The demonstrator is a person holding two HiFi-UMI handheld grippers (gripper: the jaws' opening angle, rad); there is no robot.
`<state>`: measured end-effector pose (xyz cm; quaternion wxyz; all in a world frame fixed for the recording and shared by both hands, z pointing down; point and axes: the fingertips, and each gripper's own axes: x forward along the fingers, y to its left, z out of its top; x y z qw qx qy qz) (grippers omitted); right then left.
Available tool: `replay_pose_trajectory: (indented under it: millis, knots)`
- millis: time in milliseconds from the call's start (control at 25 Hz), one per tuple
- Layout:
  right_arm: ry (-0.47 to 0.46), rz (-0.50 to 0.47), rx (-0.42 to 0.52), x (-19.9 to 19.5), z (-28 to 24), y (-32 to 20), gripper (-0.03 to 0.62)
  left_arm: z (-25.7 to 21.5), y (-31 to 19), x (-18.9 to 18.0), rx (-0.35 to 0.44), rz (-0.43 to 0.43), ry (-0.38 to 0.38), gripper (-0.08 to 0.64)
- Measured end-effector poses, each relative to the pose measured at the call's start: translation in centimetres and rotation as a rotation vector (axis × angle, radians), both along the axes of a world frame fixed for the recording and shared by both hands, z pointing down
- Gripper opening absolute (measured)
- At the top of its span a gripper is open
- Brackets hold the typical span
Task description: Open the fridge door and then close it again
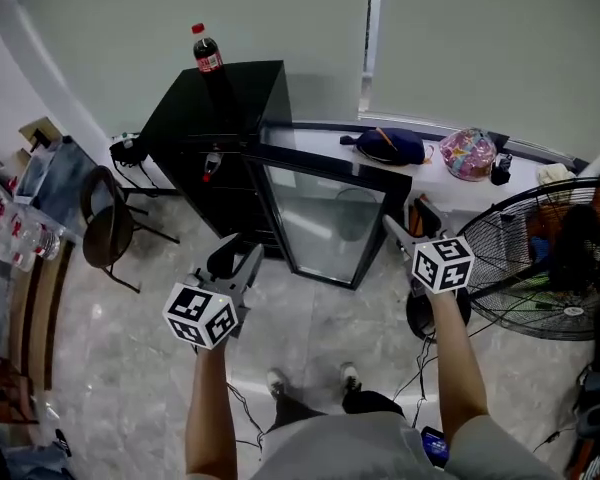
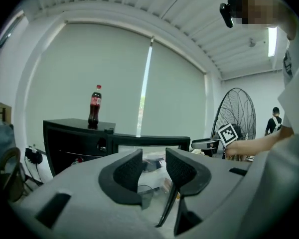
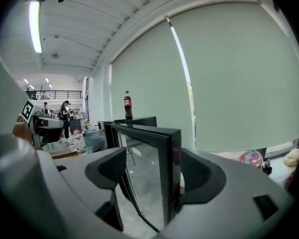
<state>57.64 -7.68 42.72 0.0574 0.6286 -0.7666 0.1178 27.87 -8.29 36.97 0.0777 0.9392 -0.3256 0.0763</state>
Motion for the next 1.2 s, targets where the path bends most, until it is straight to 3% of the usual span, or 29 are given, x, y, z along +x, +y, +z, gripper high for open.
replay_pose_trajectory:
  millis: [480, 680, 1000, 1200]
  knots:
    - [-0.065, -0.070, 0.012, 1.6, 3.9, -5.1, 0.368, 6.2, 0.0, -0.3, -0.067, -0.134, -0.088, 0.130]
    - [-0.036, -0.105, 0.004, 0.7, 4.8, -6.1, 0.367, 7.9, 0.2, -1.0, -0.092, -0.175, -0.104, 0.124]
    - [0.017, -0.081, 0.016, 0.5, 5.3, -5.7, 0.364, 9.0, 1.6, -2.6, -0.097, -0.224, -0.129, 0.124]
    - [0.055, -0.077, 0.021, 0.3, 5.2, -5.0, 0.328, 8.9, 2.6, -3.7, -0.073, -0.246, -0.164, 0.124]
